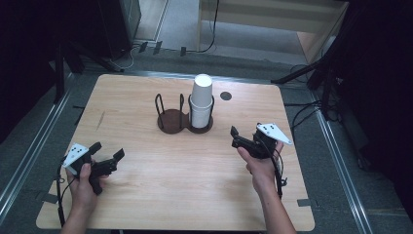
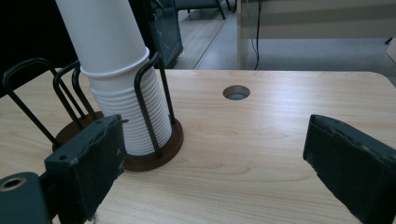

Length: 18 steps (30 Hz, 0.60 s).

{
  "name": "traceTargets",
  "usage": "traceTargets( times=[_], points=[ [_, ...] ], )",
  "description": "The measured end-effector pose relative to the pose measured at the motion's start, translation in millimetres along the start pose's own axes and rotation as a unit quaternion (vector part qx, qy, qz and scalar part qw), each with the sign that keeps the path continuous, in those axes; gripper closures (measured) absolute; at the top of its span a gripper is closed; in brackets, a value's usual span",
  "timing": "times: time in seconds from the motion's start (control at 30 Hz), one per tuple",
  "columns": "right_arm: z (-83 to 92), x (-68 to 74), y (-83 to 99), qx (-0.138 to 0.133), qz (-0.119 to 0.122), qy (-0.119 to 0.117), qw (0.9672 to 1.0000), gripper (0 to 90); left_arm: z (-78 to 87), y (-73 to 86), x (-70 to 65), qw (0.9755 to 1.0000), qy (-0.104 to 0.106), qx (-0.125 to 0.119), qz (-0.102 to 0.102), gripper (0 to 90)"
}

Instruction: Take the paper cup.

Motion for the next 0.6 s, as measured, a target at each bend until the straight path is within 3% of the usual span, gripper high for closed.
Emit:
traceTargets(
  times=[0.37,0.6],
  points=[
    [-20.9,12.1,-7.7,0.005,0.007,-0.007,0.9999,5.7,0.2,-0.1,0.4,1.0,0.0,0.001,0.001,0.0],
    [-33.3,18.7,-10.2,0.005,-0.001,-0.016,0.9999,5.7,0.2,0.0,0.1,1.0,0.001,0.001,0.0,0.0]
  ],
)
Point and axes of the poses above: each handheld gripper's, and its own axes: z roughly backward along the jaws, y roughly out of its underside, x roughly to its left, the point moved 7 cm from there along -z, roughly forward along the jaws, and after that the axes turned 15 degrees about -y, right-handed, at the moved point
